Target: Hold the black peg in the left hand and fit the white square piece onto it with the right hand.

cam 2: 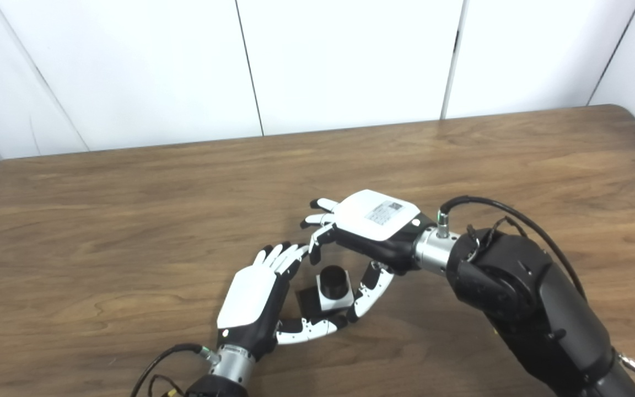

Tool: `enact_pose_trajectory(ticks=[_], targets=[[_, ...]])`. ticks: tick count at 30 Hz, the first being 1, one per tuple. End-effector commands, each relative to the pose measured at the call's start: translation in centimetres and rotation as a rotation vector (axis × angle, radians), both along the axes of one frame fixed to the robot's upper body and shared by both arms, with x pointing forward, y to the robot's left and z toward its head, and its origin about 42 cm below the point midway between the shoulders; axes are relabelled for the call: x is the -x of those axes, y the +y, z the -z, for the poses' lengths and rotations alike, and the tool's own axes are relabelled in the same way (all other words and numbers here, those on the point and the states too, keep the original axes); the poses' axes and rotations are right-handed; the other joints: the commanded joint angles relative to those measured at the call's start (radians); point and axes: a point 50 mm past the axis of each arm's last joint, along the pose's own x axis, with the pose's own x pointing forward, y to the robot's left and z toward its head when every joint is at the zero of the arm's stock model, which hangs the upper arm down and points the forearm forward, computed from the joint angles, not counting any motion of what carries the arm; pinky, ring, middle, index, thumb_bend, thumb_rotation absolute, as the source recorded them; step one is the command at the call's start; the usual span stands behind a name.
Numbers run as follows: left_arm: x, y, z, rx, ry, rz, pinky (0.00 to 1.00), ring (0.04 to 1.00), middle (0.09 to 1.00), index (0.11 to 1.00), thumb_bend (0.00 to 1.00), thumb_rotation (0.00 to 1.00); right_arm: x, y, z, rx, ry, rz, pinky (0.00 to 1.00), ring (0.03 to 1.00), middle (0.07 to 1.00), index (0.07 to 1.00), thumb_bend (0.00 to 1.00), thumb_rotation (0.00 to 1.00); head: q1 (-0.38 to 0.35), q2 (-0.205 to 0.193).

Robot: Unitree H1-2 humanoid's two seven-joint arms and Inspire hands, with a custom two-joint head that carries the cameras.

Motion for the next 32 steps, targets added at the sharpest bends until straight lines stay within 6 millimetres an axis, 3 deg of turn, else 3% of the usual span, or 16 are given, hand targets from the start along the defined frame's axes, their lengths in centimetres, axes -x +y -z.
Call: enact_pose_trajectory(ticks=[1,9,22,26,28,30,32], targets=[[0.1,-0.3,-0.6,0.018,-0.025,-0.013,1.00,0.972,0.931,0.883,0.91,0.53,-0.5,-0.2,-1.3,-0.023,-0.042,0.016,0.90,1.000,0.921,0.668,0.94,0.30,0.001,0.000],[0.0,0.7,-1.2,0.053,-0.043,-0.052,1.00,0.977,0.945,0.916,0.93,0.58,-1.0,-0.7,-1.5,-0.089,-0.030,0.068,0.92,1.000,0.920,0.715,0.97,0.32,-0.001,-0.003],[-1.0,3.4,-2.7,0.193,-0.097,-0.154,1.00,0.994,0.968,0.959,0.85,0.85,-1.2,-2.9,-1.8,-0.276,0.042,0.180,0.85,0.992,0.933,0.830,0.96,0.38,-0.002,-0.010],[-1.1,4.7,-2.8,0.272,-0.082,-0.195,0.98,0.997,0.977,0.973,0.79,0.98,-1.2,-4.0,-1.4,-0.370,0.098,0.231,0.84,0.974,0.941,0.897,0.92,0.53,-0.006,-0.011],[-1.0,5.4,-3.0,0.380,-0.042,-0.189,0.96,0.999,0.991,0.990,0.73,1.00,-1.2,-4.5,-0.8,-0.438,0.133,0.269,0.85,0.967,0.944,0.926,0.90,0.61,-0.008,-0.013],[-1.2,6.4,-3.1,0.508,-0.019,-0.166,0.98,1.000,0.999,0.998,0.60,1.00,-1.2,-5.2,0.1,-0.535,0.179,0.320,0.82,0.951,0.954,0.966,0.87,0.72,-0.007,-0.012],[-1.5,7.5,-3.0,0.609,-0.010,-0.161,1.00,1.000,1.000,1.000,0.56,1.00,-1.3,-6.0,1.2,-0.652,0.217,0.381,0.81,0.934,0.957,0.986,0.84,0.80,-0.009,-0.011]])
